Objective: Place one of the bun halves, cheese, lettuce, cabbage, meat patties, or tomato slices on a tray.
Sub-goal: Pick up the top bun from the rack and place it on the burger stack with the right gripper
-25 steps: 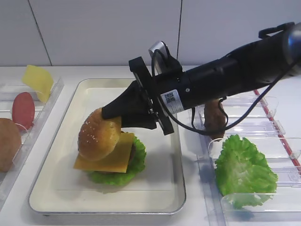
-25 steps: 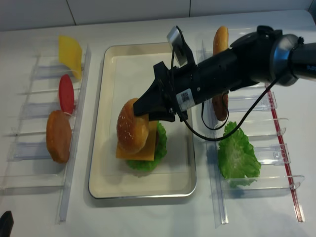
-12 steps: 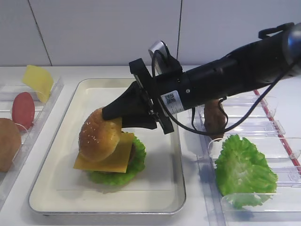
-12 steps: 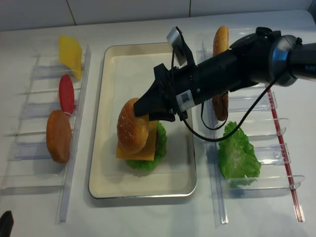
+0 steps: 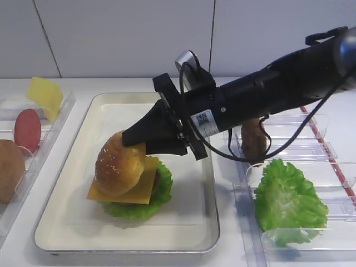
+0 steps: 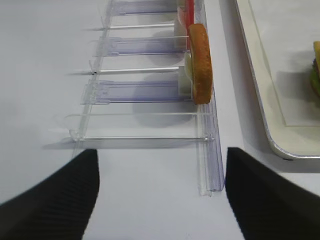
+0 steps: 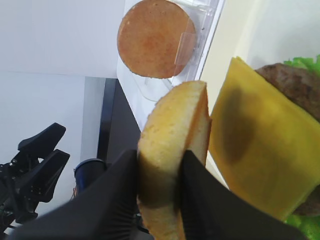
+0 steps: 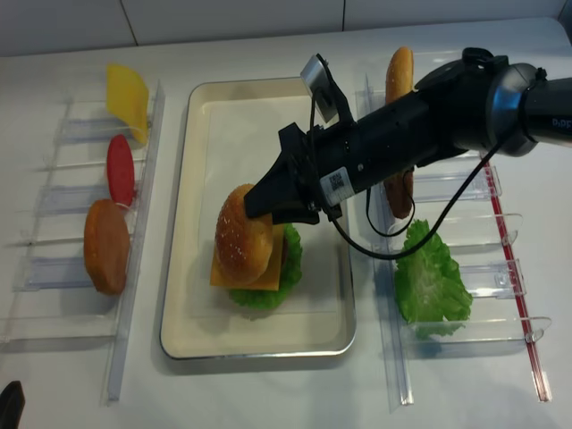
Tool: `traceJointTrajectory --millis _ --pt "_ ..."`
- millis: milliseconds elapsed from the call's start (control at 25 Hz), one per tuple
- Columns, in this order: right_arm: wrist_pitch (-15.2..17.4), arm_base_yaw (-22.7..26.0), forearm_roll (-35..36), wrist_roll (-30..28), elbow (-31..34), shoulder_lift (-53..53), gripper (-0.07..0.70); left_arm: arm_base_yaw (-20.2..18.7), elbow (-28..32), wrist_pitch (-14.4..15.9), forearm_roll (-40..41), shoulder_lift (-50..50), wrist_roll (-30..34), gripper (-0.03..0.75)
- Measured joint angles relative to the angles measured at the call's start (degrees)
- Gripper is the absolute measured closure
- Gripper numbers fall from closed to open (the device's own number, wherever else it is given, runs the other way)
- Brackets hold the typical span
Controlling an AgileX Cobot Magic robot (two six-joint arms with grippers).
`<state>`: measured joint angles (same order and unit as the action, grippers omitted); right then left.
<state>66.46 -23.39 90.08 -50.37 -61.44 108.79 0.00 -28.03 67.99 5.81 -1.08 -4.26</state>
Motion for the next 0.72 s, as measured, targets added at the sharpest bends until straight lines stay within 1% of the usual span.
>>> traceJointTrajectory --millis 520,720 --pt "-0.68 0.00 0.26 0.00 0.00 1.34 0.405 0.00 0.00 0.00 0.00 0.00 0.00 0.207" --pt "0.15 0.00 1.45 -0.11 0.00 2.90 0.405 0.00 0.00 0.00 0.00 0.00 0.00 0.206"
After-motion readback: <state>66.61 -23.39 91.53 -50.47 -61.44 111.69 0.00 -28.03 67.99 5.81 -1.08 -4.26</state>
